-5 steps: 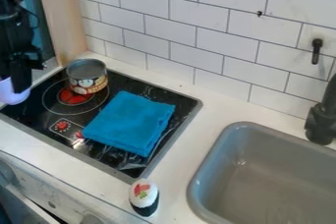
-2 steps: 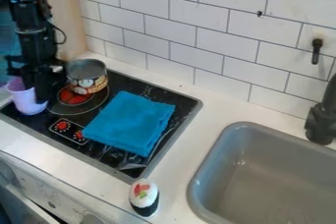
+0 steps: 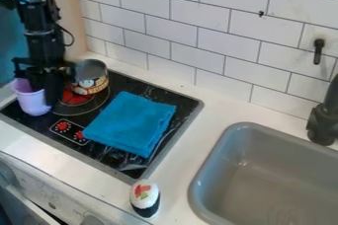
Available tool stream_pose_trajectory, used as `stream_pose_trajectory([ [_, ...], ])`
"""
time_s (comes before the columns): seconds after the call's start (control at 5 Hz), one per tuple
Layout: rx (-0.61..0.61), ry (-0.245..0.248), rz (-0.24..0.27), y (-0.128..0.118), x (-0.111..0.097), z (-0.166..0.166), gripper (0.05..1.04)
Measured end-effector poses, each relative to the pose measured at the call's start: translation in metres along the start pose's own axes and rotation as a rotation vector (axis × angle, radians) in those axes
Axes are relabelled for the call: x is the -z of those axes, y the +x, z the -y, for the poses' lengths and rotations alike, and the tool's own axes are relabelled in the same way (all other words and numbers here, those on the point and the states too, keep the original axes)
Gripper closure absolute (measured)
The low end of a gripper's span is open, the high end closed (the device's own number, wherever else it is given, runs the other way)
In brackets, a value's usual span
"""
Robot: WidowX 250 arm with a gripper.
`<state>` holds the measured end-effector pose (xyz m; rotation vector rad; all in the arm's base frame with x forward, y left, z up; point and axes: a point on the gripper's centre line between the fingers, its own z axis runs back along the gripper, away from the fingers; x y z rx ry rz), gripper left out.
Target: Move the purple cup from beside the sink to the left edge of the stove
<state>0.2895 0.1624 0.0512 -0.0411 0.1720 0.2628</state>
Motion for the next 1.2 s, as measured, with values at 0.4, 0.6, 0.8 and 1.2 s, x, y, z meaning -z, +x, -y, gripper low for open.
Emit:
stream_pose_trajectory([
  [0.4, -0.054, 0.093, 0.06, -0.01, -0.034, 0.01, 0.112],
  [0.6, -0.007, 0.127, 0.068, -0.017, -0.052, 0.023, 0.077],
  [0.8, 0.154, 0.137, 0.07, -0.031, -0.068, 0.071, 0.083],
  [1.2, 0.495, 0.013, 0.015, -0.066, -0.043, 0.151, 0.083],
])
